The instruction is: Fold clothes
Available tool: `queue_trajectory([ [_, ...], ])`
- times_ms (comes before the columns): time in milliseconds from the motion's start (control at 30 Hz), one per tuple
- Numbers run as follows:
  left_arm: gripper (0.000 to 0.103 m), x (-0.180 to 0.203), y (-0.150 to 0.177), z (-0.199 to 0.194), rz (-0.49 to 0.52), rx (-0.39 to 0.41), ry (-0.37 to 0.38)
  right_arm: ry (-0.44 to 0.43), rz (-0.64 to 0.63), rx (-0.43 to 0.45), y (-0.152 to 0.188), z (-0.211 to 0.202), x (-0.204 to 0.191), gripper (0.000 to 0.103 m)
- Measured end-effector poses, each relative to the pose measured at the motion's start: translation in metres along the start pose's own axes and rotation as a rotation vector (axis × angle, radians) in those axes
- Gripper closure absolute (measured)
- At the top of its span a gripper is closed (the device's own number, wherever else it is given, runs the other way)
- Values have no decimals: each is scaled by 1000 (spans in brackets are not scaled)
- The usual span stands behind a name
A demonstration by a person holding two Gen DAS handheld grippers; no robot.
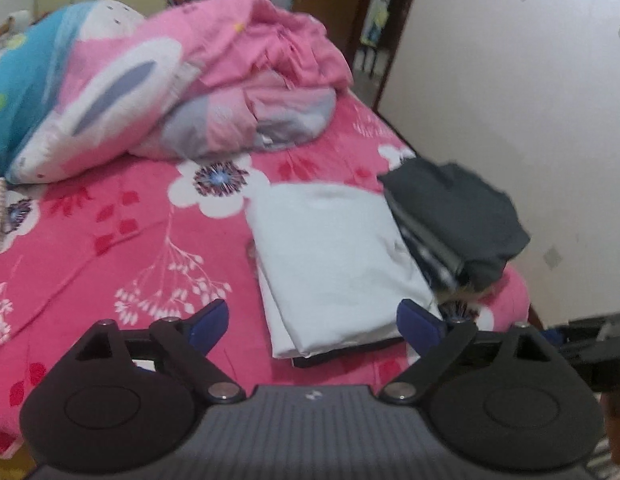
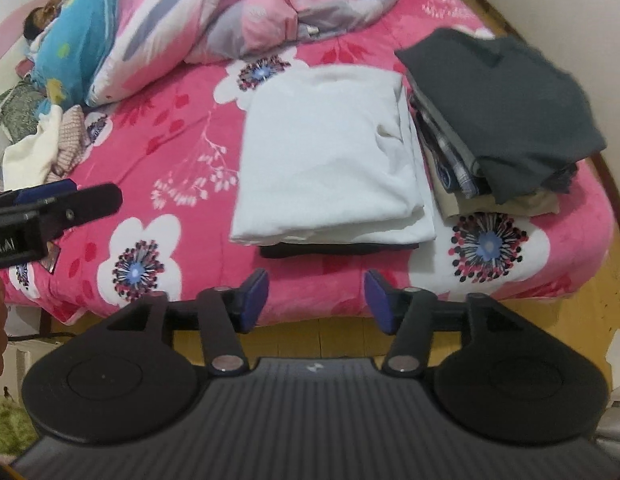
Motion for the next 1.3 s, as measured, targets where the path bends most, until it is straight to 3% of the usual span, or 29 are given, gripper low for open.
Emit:
queue_trajectory([
  [233,7,7,-15,-56,-42,52,-77,61,8,77,-2,-61,-13,21],
  [433,6,12,-35,-95,-55,87,-231,85,-14,149,-20,-96,-24,16],
  [733,6,31,-69,-121,-74,184,-378,111,-61,264,-47,-125,-21,14],
  [900,6,41,-75,-129,-157,179,-352,123,-78,301,-60,-132,-16,12],
  [1000,6,43,-70,-123,-200,123,-329,121,-106,304,-60,-133,-15,3],
  [1300,6,56,-43,-99,-227,-12,-336,130,-72,203,-46,-121,-2,3],
])
Point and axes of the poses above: each gripper's, at about its wrist camera, not at the fingertips, and z roughly the way its jaws point, x to its right, y to its underside, the point moved 7 cm from there along z, roughly the way its jaws point, and after that the axes turned 10 degrees about y, right-handed, at the moved point
